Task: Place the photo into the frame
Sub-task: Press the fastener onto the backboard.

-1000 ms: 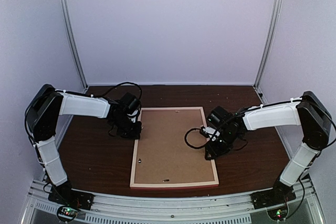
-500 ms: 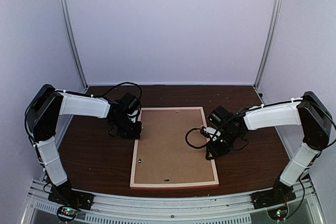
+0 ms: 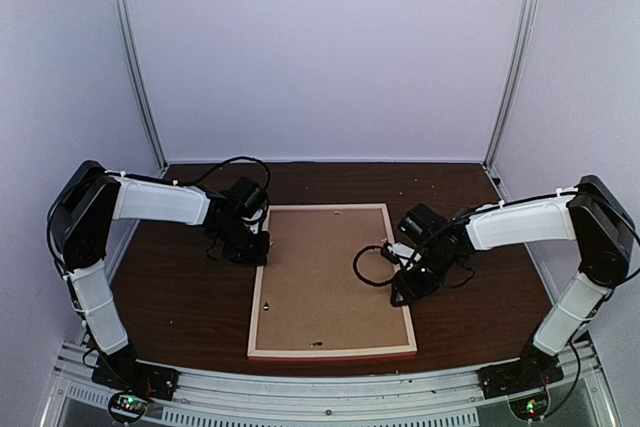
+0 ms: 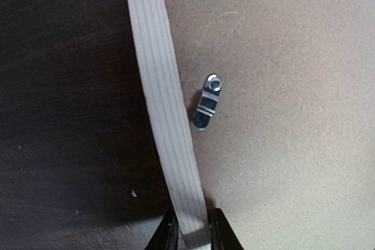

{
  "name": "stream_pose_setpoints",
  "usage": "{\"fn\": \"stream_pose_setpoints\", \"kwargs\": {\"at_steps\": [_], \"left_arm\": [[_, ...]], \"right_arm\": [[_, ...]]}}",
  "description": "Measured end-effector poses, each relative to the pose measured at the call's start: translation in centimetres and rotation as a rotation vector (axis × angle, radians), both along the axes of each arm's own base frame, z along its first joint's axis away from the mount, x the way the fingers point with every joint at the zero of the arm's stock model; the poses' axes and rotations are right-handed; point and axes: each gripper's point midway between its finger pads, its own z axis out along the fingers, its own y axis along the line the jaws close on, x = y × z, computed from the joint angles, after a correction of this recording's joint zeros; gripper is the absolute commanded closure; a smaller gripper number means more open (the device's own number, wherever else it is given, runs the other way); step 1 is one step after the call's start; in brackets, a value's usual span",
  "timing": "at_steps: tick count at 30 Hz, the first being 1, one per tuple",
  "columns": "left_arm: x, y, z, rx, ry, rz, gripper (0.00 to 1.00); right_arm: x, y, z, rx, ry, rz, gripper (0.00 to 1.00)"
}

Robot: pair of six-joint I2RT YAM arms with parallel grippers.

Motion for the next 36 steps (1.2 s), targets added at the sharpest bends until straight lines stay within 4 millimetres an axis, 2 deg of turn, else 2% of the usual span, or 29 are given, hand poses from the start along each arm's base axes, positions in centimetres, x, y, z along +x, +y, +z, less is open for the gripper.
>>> {"fn": "stream_pose_setpoints", "kwargs": {"at_steps": [29, 32, 36], "left_arm": [[-0.01, 0.00, -0.03, -0.001, 0.000, 0.000, 0.81], [-0.02, 0.00, -0.05, -0.001, 0.000, 0.000, 0.81], [-0.02, 0.00, -0.05, -0.001, 0.000, 0.000, 0.81]], "right_arm": [[-0.12, -0.59, 0.08, -0.012, 0.006, -0.019, 0.83], [-0.01, -0.70, 0.10, -0.011, 0.006, -0.024, 0.83], [-0.31, -0.87, 0.24, 0.004, 0.023, -0.025, 0.67]]}}
